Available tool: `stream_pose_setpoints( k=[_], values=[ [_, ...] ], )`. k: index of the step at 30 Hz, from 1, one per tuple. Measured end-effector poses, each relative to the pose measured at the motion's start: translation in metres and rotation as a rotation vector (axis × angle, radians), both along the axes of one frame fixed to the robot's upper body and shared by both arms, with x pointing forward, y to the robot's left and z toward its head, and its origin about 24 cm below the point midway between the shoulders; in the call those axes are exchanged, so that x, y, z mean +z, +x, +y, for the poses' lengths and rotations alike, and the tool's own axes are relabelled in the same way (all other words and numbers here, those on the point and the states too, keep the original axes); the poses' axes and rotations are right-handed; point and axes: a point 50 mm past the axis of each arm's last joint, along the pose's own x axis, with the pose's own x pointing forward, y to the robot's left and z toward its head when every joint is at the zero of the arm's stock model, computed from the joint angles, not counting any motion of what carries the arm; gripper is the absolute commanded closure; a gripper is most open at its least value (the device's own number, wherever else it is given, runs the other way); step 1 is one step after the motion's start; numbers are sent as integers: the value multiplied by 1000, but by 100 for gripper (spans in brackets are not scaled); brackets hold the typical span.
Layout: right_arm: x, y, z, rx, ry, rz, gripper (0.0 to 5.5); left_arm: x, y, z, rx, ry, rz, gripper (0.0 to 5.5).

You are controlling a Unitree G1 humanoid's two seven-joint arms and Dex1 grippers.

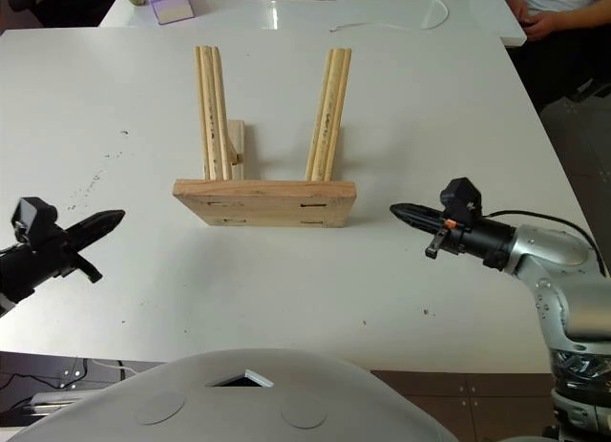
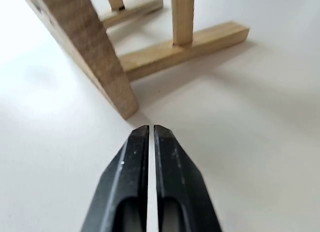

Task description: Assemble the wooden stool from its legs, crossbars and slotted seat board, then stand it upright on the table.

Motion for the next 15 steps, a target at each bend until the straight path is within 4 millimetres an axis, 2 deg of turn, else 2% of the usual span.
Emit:
stream_pose_setpoints(
  k=[2, 3, 8, 14, 15],
  values=[
    [-16, -3, 12, 86, -47, 16, 451, -29, 3, -11, -115, 84, 63, 463],
    [-19, -3, 15, 110, -48, 15, 434, -34, 6, -15, -164, 93, 60, 446],
    [-6, 16, 14, 201, -75, -57, 342, -20, 36, -26, -340, 120, -56, 350],
    [-10, 15, 22, 299, -59, -5, 243, -23, 43, -34, -420, 136, -77, 249],
    [-10, 16, 23, 304, -62, -6, 242, -24, 44, -36, -437, 138, -98, 238]
  ],
)
